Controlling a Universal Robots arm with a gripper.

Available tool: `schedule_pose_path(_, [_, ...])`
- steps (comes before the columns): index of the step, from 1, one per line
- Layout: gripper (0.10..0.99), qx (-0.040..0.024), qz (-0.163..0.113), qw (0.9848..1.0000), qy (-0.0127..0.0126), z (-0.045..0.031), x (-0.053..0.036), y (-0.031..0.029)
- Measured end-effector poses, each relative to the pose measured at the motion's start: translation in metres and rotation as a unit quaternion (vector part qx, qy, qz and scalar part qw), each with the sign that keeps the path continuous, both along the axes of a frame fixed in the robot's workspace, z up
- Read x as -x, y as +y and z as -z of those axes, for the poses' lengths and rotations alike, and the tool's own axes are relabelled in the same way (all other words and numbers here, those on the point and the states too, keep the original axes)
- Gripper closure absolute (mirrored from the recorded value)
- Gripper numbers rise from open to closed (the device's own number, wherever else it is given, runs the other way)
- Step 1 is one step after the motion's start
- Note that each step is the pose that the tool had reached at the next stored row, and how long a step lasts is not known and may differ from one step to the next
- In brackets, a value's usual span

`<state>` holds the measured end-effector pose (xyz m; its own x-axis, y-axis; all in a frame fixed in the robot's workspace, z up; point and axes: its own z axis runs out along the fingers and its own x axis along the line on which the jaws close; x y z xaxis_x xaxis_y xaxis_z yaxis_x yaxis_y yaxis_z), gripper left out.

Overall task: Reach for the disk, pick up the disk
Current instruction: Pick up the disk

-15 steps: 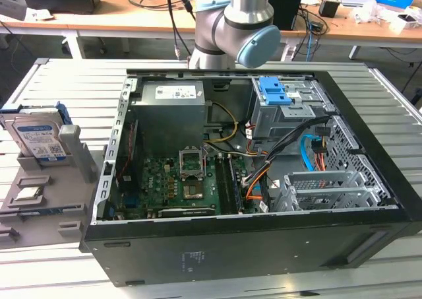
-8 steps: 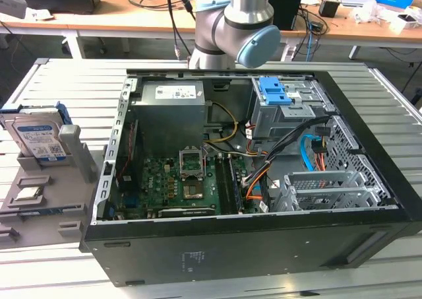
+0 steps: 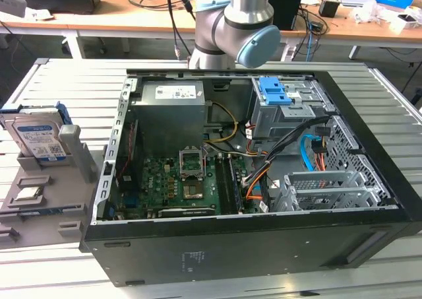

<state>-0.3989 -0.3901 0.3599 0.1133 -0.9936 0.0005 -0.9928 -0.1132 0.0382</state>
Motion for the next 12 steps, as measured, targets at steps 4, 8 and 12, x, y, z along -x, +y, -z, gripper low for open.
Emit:
schedule_pose_path(4, [0.98, 0.0, -0.006, 1.0, 0.0, 0.0, 0.0, 0.0])
schedule_pose_path(8, [0.98, 0.0005, 0.032, 0.9995, 0.0, 0.0004, 0.0, 0.0])
schedule_pose_path(12, [0.98, 0.003, 0.068, 0.9977, -0.0001, 0.0011, -0.0001, -0.0001])
